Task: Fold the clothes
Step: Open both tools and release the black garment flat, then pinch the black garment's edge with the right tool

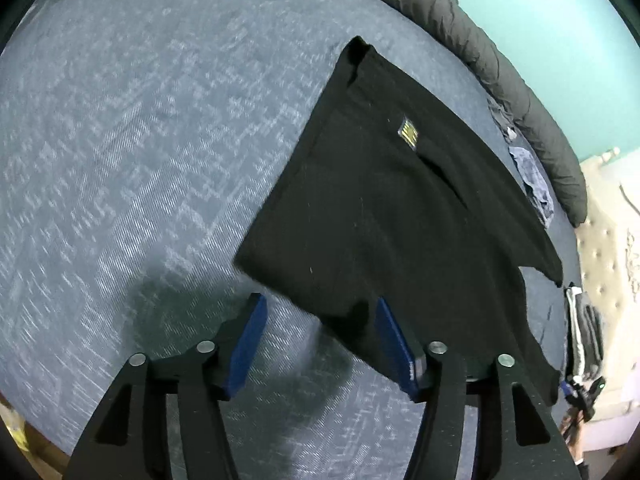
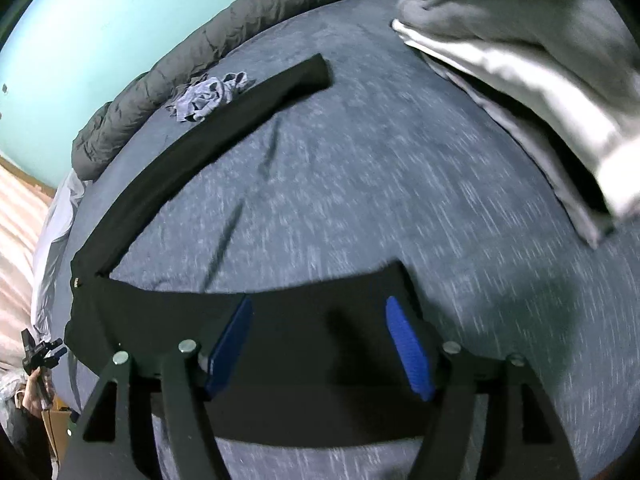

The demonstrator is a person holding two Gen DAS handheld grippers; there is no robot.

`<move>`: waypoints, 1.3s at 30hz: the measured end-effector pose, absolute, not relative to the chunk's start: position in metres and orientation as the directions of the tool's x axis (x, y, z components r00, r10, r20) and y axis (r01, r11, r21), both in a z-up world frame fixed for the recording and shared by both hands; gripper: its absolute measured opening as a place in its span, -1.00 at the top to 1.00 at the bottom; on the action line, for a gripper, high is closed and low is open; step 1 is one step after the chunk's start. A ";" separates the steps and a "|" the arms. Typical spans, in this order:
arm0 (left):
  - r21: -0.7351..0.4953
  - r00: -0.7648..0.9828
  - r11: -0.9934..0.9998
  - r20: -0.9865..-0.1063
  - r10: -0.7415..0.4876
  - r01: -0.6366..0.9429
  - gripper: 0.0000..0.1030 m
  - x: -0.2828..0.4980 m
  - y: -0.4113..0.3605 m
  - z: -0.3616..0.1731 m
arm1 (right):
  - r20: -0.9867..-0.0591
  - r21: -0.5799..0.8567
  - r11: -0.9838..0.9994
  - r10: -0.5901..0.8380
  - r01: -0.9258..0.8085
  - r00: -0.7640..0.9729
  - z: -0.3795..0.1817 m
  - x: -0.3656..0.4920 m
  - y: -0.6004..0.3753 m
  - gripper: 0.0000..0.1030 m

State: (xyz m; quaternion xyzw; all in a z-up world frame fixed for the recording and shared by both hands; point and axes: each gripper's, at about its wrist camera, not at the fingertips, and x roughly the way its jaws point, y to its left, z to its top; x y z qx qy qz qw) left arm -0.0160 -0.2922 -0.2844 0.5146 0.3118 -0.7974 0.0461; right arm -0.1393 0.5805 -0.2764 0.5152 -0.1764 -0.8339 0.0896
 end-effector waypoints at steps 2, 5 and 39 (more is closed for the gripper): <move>-0.472 -0.483 -0.786 -0.837 0.256 0.400 -0.38 -0.011 -0.291 -0.287 | -0.832 0.369 -0.929 -0.310 -0.041 -0.460 -0.276 -0.131 0.585 -0.37; -0.514 -0.515 -0.750 -0.813 0.271 0.417 -0.38 -0.006 -0.293 -0.292 | -0.828 0.350 -0.933 -0.269 -0.079 -0.491 -0.274 -0.121 0.596 -0.37; -0.551 -0.594 -0.736 -0.763 0.255 0.392 1.00 0.012 -0.329 -0.276 | -0.844 0.369 -0.926 -0.296 -0.084 -0.446 -0.287 -0.092 0.611 0.79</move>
